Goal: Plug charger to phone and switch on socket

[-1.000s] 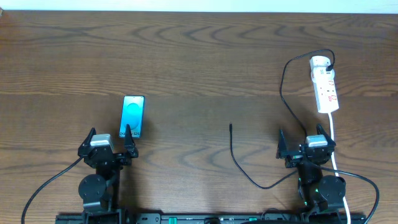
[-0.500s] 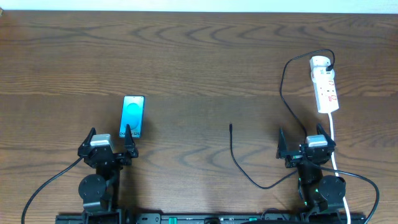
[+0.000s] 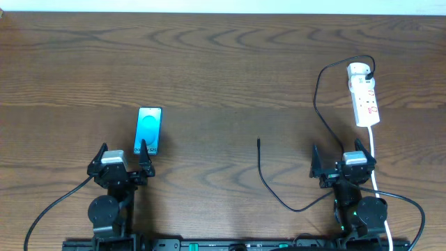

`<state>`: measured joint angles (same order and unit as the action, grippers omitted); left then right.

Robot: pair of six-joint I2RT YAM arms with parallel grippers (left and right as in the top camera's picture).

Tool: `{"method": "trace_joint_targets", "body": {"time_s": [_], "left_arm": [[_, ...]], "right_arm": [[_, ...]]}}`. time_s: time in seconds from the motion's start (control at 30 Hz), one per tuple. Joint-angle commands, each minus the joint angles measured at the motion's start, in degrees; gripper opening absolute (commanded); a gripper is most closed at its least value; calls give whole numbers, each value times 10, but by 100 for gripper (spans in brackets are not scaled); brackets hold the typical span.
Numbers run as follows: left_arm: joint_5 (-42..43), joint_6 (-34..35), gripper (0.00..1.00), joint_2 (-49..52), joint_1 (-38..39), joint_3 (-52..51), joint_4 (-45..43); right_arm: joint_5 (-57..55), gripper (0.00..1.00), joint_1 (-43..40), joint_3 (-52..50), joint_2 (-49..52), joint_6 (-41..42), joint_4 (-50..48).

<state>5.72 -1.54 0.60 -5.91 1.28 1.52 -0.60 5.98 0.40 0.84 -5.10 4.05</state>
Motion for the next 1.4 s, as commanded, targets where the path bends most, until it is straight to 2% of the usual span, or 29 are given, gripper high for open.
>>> {"method": "trace_joint_targets", "body": {"time_s": [0.0,0.13,0.3,0.4,0.53,0.63,0.67,0.87,1.03,1.13,1.37], "left_arm": [[24,-3,92,0,-2,-10,5],[24,-3,92,0,-2,0,-27],[24,-3,92,27,-2,65,-10],[23,-4,92,95,-2,137,11],[24,-3,93,239,-2,271,59],[24,-4,92,366,-2,397,138],[24,-18,92,450,-2,482,198],[24,-32,92,731,-2,791,473],[29,-40,92,932,-2,997,676],[29,-40,92,1013,-2,1044,736],[46,-38,92,1109,-2,1043,771]], "right_arm": [[1,99,3,-1,-1,-8,2],[1,99,3,-1,-1,-8,2],[1,99,3,-1,-1,-8,2],[1,99,3,-1,-1,-8,2],[1,99,3,-1,-1,-8,2],[1,99,3,-1,-1,-8,2],[1,99,3,-1,-1,-8,2],[1,99,3,-1,-1,-8,2],[1,99,3,-1,-1,-8,2],[1,99,3,-1,-1,-8,2],[1,99,3,-1,-1,-8,2]]}}
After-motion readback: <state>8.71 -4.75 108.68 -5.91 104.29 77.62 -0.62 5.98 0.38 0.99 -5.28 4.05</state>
